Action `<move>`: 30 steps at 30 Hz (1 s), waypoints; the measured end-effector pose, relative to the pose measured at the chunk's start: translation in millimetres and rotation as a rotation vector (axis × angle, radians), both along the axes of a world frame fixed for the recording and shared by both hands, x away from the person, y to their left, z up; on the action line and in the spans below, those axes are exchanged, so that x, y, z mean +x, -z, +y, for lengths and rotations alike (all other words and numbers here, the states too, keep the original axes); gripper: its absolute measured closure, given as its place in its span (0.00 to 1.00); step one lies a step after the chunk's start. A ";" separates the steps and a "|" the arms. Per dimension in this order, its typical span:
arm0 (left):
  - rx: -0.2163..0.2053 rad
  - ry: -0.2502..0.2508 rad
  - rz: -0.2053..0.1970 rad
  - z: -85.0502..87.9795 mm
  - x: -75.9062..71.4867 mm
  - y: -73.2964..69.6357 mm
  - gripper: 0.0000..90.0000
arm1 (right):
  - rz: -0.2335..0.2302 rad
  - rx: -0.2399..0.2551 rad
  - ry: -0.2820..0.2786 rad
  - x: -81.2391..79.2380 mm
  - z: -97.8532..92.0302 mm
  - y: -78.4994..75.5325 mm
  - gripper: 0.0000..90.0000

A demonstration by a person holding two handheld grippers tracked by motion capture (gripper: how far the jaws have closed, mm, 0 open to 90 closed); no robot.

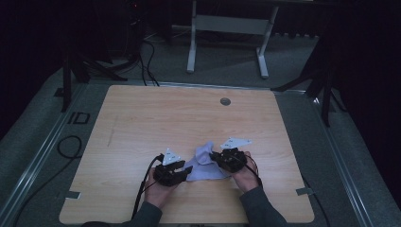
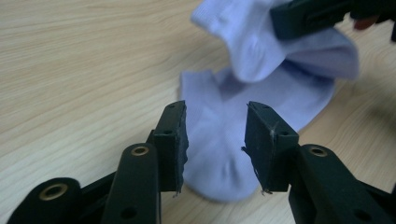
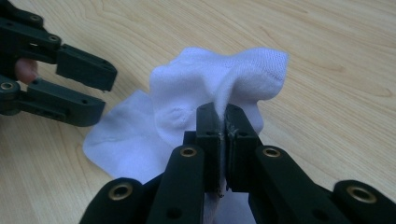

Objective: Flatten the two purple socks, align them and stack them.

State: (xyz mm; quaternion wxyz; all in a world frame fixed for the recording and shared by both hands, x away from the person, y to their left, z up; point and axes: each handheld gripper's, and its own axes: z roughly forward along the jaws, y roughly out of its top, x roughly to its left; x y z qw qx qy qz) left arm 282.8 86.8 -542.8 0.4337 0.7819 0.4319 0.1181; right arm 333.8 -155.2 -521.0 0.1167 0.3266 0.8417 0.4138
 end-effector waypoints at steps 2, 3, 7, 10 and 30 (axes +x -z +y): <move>-0.016 0.015 0.000 -5.0 3.9 -1.8 0.63 | -0.003 0.008 0.002 -0.5 0.6 -0.3 0.96; -0.016 0.021 -0.002 -7.1 5.5 -2.3 0.63 | -0.002 0.011 0.001 -0.8 0.7 -0.4 0.96; -0.003 0.026 0.002 -18.3 15.3 -2.1 0.62 | -0.003 0.011 -0.005 -0.7 0.3 -0.9 0.96; -0.002 0.033 0.012 -21.2 20.0 -1.2 0.63 | -0.002 0.012 -0.009 -0.7 -0.8 -1.4 0.96; 0.004 0.035 -0.002 -21.5 24.8 -7.3 0.99 | -0.025 0.102 0.014 -6.8 -24.7 -21.1 0.70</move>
